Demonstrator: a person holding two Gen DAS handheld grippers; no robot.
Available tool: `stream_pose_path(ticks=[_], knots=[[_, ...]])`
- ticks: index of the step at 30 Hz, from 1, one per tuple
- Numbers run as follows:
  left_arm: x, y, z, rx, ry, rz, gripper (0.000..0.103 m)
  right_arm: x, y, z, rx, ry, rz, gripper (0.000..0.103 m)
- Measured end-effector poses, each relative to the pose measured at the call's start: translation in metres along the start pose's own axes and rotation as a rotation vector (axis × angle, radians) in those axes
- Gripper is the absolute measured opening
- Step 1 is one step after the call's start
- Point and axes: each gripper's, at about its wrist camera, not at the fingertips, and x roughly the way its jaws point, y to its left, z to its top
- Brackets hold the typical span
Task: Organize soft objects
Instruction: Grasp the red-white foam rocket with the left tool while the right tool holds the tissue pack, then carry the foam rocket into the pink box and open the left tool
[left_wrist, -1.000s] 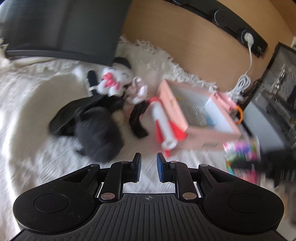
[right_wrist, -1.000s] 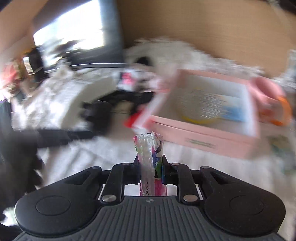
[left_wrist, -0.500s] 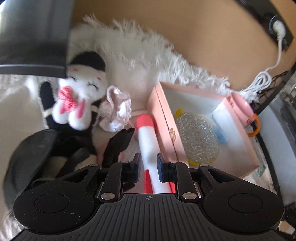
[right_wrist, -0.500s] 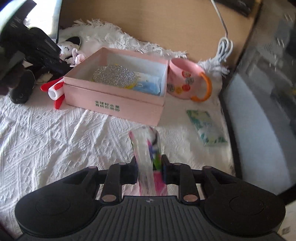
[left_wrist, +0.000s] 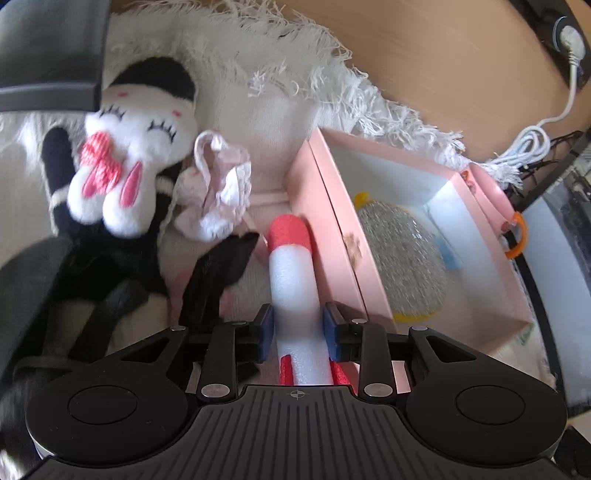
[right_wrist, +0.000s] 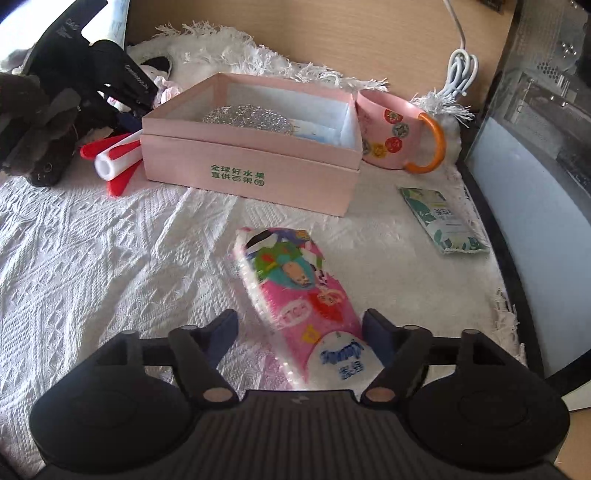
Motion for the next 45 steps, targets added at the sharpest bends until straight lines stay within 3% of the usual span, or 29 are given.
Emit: stream_pose_path(ticks=[5,10,17,19,22,27,30,32,33,35,40,45], knots=[[-0.035,-0.009,-0.028,0.076,-0.026,0.009,0.031,0.007,-0.006,0.000,0.047,-0.004,0.024,0.090],[-0.082,-0.009,-0.058,0.071,-0.058,-0.047,0.031,0.017,-0.028,-0.001,0.174,0.037,0.118,0.102],[-0.112,-0.020,-0.106,0.047,-0.041,-0.115,0.031,0.019,-0.022,0.006,0.100,0.112,0.144,0.103],[-0.113,-0.027,-0.117,0.059,-0.026,-0.111,0.031,0.017,-0.025,0.010,0.083,0.137,0.192,0.096],[-0.114,-0.035,-0.133,0.075,0.001,-0.106,0.031,0.000,-0.034,0.012,0.126,0.082,0.280,0.095],[-0.110,-0.047,-0.151,0.104,0.056,-0.122,0.031,0.002,-0.037,0.015,0.075,0.058,0.216,0.095],[-0.107,-0.054,-0.157,0.128,0.088,-0.134,0.031,0.009,-0.033,0.016,0.054,0.082,0.237,0.092],[-0.104,-0.059,-0.159,0.147,0.106,-0.138,0.031,0.011,-0.027,0.017,0.017,0.072,0.223,0.075],[-0.102,-0.061,-0.159,0.155,0.114,-0.141,0.031,0.011,-0.023,0.018,0.001,0.074,0.213,0.054],[-0.100,-0.066,-0.160,0.169,0.127,-0.153,0.031,0.006,-0.019,0.021,-0.023,0.088,0.200,0.054],[-0.098,-0.080,-0.151,0.198,0.134,-0.194,0.031,-0.042,-0.020,0.026,-0.022,0.017,0.207,0.053],[-0.098,-0.097,-0.106,0.168,0.057,-0.249,0.031,-0.075,-0.032,0.029,0.041,-0.026,0.150,0.054]])
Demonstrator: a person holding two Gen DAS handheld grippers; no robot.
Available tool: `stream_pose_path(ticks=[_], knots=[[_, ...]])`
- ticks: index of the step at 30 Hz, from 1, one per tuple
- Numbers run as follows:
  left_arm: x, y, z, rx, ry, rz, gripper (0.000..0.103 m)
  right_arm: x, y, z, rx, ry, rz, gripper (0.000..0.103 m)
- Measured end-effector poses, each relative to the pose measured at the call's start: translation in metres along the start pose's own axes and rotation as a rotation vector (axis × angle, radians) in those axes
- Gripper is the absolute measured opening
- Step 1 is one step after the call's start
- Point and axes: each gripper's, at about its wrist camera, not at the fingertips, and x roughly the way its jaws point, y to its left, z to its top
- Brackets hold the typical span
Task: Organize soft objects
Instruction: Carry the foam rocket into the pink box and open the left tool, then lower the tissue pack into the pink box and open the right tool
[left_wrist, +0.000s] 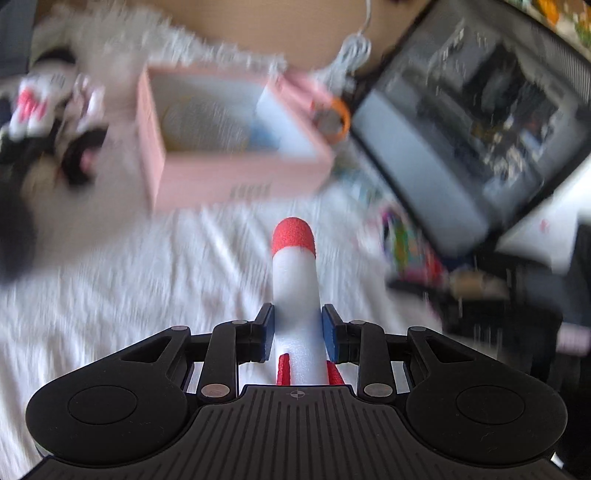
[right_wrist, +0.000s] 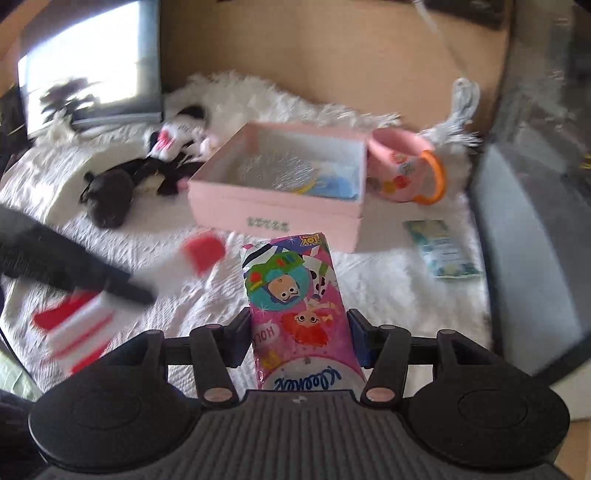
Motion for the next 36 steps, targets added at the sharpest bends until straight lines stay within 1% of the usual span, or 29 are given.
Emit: stream_pose_path(ticks=[5,6,9,11,14,15,16,18,19,21,24,26,27,28,29,31,34,36], knots=[[0.007,-0.008,0.076,-0.034,-0.146,0.015,0.031,-0.012,-0.004,-0.010,0.055,-0.006,-0.067,0.054],[0.011,-0.010,0.092,-0.049,-0.165,0.017,0.031,-0.013,-0.004,-0.014,0.065,-0.005,-0.080,0.054],[0.032,-0.011,0.131,-0.093,-0.190,0.012,0.031,-0.016,-0.005,-0.022,0.108,-0.004,-0.093,0.054],[0.051,-0.012,0.150,-0.115,-0.211,0.033,0.032,-0.019,-0.006,-0.027,0.133,-0.005,-0.098,0.054],[0.084,-0.007,0.167,-0.174,-0.246,0.069,0.031,-0.020,-0.008,-0.034,0.155,0.001,-0.122,0.054],[0.097,-0.005,0.171,-0.192,-0.245,0.094,0.031,-0.018,-0.008,-0.035,0.160,0.007,-0.130,0.054],[0.111,-0.002,0.173,-0.212,-0.226,0.121,0.031,-0.018,-0.009,-0.037,0.166,0.012,-0.139,0.054],[0.131,0.008,0.172,-0.254,-0.181,0.153,0.031,-0.019,-0.012,-0.040,0.177,0.020,-0.149,0.054],[0.137,0.013,0.171,-0.265,-0.166,0.151,0.031,-0.019,-0.015,-0.041,0.184,0.023,-0.153,0.054],[0.138,0.020,0.165,-0.275,-0.174,0.142,0.031,-0.018,-0.020,-0.042,0.194,0.033,-0.167,0.054],[0.119,0.026,0.156,-0.274,-0.214,0.088,0.031,-0.015,-0.024,-0.035,0.180,0.033,-0.191,0.054],[0.096,0.027,0.145,-0.268,-0.240,0.046,0.031,-0.019,-0.026,-0.022,0.159,0.002,-0.186,0.054],[0.083,0.028,0.136,-0.252,-0.253,0.038,0.031,-0.020,-0.027,-0.012,0.150,-0.022,-0.171,0.054],[0.071,0.028,0.126,-0.231,-0.264,0.047,0.031,-0.022,-0.029,0.000,0.148,-0.047,-0.148,0.054],[0.060,0.027,0.116,-0.206,-0.273,0.063,0.031,-0.022,-0.032,0.016,0.150,-0.072,-0.116,0.054],[0.039,0.025,0.092,-0.149,-0.278,0.108,0.031,-0.016,-0.039,0.049,0.165,-0.095,-0.058,0.054],[0.014,0.025,0.049,-0.073,-0.262,0.170,0.031,0.012,-0.052,0.105,0.215,-0.090,0.024,0.054],[0.003,0.025,0.023,-0.039,-0.223,0.196,0.032,0.042,-0.056,0.139,0.262,-0.060,0.068,0.054]])
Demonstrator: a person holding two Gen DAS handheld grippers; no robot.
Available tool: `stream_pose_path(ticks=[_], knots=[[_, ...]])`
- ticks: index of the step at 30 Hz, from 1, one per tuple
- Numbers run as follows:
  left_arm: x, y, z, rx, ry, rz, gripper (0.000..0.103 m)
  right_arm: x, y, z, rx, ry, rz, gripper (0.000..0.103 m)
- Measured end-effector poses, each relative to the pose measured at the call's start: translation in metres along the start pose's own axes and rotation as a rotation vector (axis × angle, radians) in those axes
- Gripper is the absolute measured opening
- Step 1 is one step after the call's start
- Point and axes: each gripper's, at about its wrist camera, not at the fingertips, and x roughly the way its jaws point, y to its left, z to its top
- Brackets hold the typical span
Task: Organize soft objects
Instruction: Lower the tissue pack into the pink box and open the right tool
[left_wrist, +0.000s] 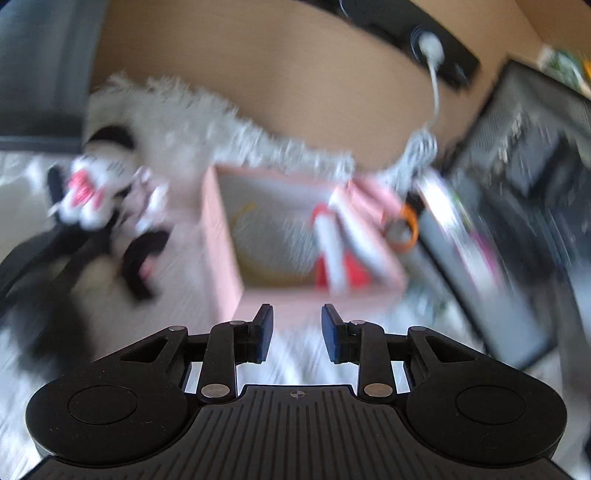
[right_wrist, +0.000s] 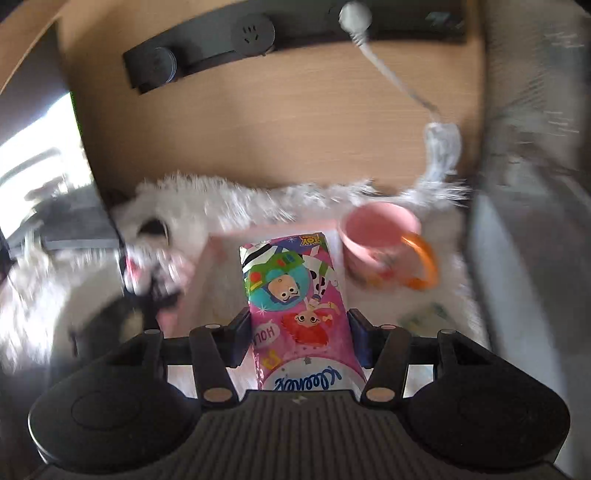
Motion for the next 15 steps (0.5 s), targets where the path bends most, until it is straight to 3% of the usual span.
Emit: stream_pose_path(ticks=[3,7,10,12,15], knots=[[-0.020,0.011,-0.032,0.006,0.040,0.035,0.031,0.053,0.020,0.025,0.038,0.068,0.065,0.054],[-0.039,0.037,-0.059,-0.107,0.055,0.063,0.031,0.111,0.060,0.024,0.017,0.129,0.053,0.055],[-0.050,0.054,-0.072,-0.165,0.053,0.100,0.031,0.144,0.075,0.017,0.038,0.223,0.123,0.057],[-0.057,0.064,-0.081,-0.206,0.044,0.115,0.031,0.151,0.080,0.014,0.043,0.268,0.163,0.059],[-0.065,0.074,-0.091,-0.255,0.029,0.131,0.031,0.138,0.086,0.015,-0.003,0.233,0.164,0.072]])
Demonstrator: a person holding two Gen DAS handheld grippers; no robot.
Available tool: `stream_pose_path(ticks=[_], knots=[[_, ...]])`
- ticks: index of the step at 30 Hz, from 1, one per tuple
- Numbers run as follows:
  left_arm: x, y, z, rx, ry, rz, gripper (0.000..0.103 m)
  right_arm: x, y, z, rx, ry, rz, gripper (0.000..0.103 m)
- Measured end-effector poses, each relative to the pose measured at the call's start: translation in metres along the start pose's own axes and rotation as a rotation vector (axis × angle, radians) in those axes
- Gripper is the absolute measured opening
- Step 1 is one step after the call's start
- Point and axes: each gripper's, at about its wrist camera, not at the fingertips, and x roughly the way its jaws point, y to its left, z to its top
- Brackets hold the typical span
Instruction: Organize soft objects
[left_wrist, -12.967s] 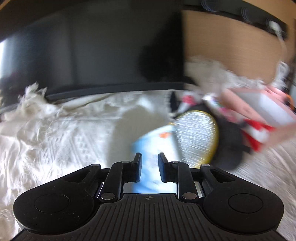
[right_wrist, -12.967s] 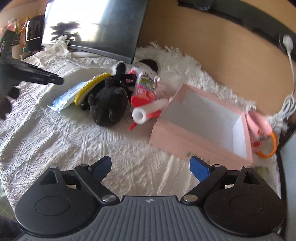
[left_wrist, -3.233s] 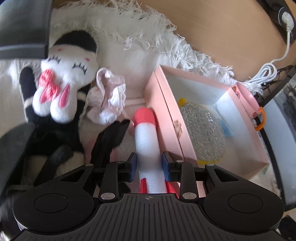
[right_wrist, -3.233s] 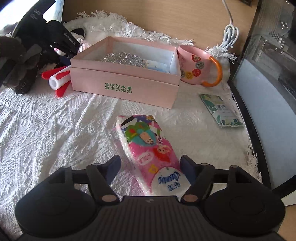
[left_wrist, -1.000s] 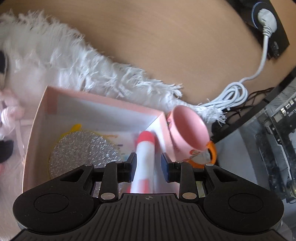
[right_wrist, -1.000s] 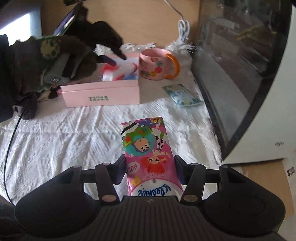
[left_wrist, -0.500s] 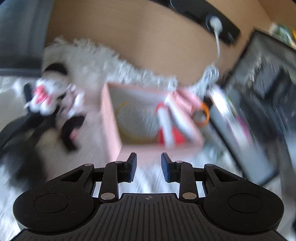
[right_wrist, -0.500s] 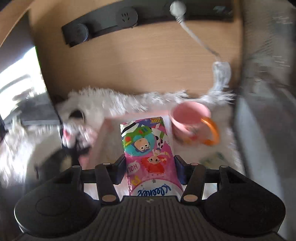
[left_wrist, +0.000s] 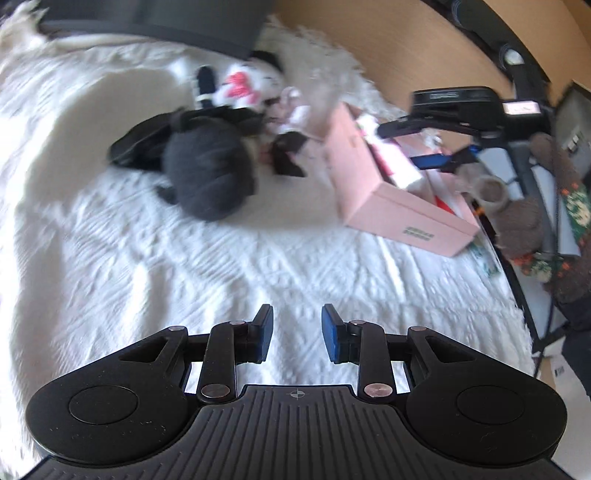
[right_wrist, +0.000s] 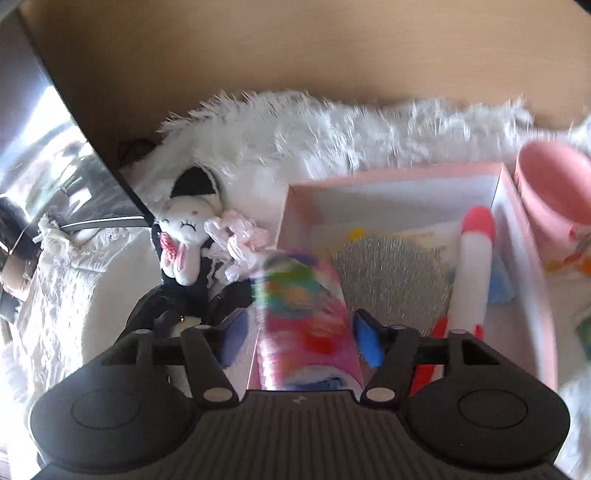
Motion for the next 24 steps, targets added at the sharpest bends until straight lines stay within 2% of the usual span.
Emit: stream_pose_path(ticks=[1,5,8,10,13,17,18,19,20,21,24], knots=[[-0.002,0.005,-0.003,-0.012,-0.005,0.002,0.031,-0.004,0.005,0.000,-0.039,-0.019,-0.010,0.075],[-0.008,0.014,-0.012,-0.048,-0.031,0.014,0.031,-0.010,0.032,0.005,-0.199,-0.085,-0.084,0.075],[-0.014,0.020,-0.015,-0.071,-0.054,0.033,0.031,-0.003,0.054,0.008,-0.310,-0.095,-0.084,0.074],[-0.019,0.021,-0.016,-0.078,-0.069,0.044,0.031,0.009,0.075,0.000,-0.419,-0.079,-0.077,0.065],[-0.027,0.021,-0.018,-0.076,-0.090,0.048,0.031,0.038,0.109,-0.020,-0.594,-0.028,-0.095,0.059],[-0.032,0.021,-0.021,-0.082,-0.101,0.064,0.031,0.082,0.125,-0.032,-0.608,0.038,-0.123,0.056],[-0.032,0.022,-0.022,-0.088,-0.100,0.072,0.031,0.090,0.126,-0.034,-0.603,0.049,-0.137,0.045],[-0.033,0.024,-0.022,-0.093,-0.099,0.079,0.031,0.098,0.125,-0.035,-0.594,0.070,-0.145,0.022],[-0.033,0.025,-0.023,-0.096,-0.099,0.087,0.031,0.101,0.124,-0.036,-0.579,0.090,-0.139,0.016],[-0.034,0.027,-0.023,-0.096,-0.098,0.092,0.031,0.098,0.122,-0.037,-0.560,0.102,-0.115,0.016],[-0.032,0.028,-0.018,-0.094,-0.096,0.093,0.031,0.064,0.114,-0.047,-0.529,0.057,-0.036,0.014]])
